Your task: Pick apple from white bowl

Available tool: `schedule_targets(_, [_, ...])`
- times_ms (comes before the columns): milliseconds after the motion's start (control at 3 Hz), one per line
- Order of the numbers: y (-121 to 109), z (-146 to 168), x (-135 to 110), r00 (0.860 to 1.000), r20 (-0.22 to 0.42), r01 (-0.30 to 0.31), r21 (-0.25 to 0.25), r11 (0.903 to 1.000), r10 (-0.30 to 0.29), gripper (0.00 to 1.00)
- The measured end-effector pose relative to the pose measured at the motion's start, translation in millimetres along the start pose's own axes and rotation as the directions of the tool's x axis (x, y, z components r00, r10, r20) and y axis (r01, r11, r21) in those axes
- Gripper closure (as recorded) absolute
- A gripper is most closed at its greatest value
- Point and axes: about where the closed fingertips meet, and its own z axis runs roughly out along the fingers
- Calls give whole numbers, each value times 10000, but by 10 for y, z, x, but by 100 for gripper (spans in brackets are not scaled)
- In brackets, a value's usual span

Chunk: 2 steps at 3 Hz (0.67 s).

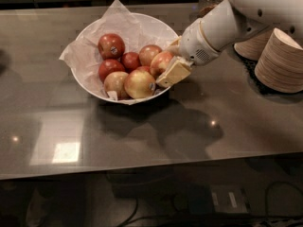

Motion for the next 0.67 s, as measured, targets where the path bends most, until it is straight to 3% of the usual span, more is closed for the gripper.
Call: schedule_targets(667, [4, 2, 29, 9999, 126, -93, -121, 9999, 94, 83])
